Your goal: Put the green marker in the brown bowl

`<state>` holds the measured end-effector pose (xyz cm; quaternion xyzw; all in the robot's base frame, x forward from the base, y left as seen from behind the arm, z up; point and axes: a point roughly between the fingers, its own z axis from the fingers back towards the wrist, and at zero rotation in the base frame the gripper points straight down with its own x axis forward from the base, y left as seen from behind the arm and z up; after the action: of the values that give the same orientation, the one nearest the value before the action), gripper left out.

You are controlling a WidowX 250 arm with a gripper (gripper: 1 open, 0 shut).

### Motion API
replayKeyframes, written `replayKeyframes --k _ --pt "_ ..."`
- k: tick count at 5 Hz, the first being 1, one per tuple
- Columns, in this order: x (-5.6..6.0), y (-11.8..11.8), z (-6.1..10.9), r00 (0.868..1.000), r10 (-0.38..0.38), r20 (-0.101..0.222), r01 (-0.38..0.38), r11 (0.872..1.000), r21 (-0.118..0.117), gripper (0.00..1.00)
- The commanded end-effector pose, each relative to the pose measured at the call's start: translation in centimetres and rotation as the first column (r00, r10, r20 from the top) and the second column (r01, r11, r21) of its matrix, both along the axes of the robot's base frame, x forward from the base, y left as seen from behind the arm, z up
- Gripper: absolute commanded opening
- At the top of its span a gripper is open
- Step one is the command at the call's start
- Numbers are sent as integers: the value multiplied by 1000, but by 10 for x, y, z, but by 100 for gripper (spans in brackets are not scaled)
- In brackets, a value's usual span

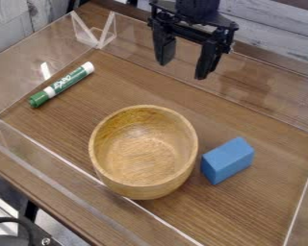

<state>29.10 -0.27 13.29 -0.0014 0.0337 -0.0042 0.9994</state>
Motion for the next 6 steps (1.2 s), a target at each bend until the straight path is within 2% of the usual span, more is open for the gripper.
replayKeyframes --k 1,2,3,4,5,6 --pt "-3 7 -3 999 -33 -12 33 999 3 100" --pt "-9 28 -1 993 -120 -11 120 993 9 100" --pt "-18 63 4 977 -212 12 212 977 19 100" --pt "-25 98 6 961 -274 33 273 961 40 100" --pt "-33 124 5 954 -296 47 293 954 68 100" --pt "-34 133 1 950 -307 48 303 950 75 100"
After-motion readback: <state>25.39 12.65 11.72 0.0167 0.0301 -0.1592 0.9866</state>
